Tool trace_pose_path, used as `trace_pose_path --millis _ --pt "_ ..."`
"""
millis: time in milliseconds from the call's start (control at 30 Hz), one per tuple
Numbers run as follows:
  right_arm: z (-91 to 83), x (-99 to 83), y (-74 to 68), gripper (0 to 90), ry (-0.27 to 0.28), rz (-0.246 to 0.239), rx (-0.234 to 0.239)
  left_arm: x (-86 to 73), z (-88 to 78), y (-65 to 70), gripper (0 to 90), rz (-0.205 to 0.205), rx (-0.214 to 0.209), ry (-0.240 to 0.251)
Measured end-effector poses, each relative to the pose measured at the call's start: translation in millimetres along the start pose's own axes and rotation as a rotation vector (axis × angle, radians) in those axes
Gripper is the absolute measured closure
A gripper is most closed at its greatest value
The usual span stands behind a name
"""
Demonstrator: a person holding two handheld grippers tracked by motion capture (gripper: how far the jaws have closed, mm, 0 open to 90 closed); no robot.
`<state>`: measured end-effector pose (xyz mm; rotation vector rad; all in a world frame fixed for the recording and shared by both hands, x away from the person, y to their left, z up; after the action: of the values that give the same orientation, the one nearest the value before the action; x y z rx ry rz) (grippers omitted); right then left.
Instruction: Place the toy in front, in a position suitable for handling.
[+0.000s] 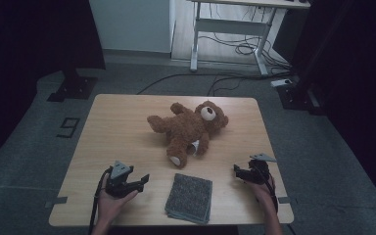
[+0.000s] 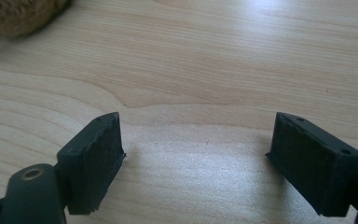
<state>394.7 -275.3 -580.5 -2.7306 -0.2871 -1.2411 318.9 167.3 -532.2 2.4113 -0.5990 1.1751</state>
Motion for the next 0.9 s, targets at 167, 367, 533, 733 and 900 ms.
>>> trace_pose_path --millis 167,367,533,733,900 --pt "-0.9 3.0 3.9 17.6 0.024 -0.007 0.027 3.2 5.0 1.2 26.6 0.005 0.020 -0.020" --pt "-4.2 4.0 10.8 17.6 0.049 0.024 0.045 10.1 8.5 7.2 26.0 -0.002 0.011 -0.013" --pt "-5.8 3.5 13.3 18.1 0.055 0.033 0.070 20.8 13.9 16.5 25.3 0.003 -0.015 -0.005" --pt "-6.5 9.0 9.6 19.6 0.080 0.018 0.088 37.5 34.6 29.1 23.7 0.012 -0.055 -0.005" --pt "-0.3 23.9 -4.9 19.7 0.089 -0.014 0.141 51.9 57.2 32.7 21.7 -0.007 -0.073 -0.013"
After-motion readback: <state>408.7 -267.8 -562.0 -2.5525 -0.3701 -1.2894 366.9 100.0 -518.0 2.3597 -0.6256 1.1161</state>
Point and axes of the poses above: each handheld gripper's, and its own axes: z roughly forward along the jaws, x roughly out of its top, y roughly to its right, the point moved 4 cm from there along z, roughly forward along the jaws, and after that the axes turned 3 degrees about -x, right-handed, at the moved point
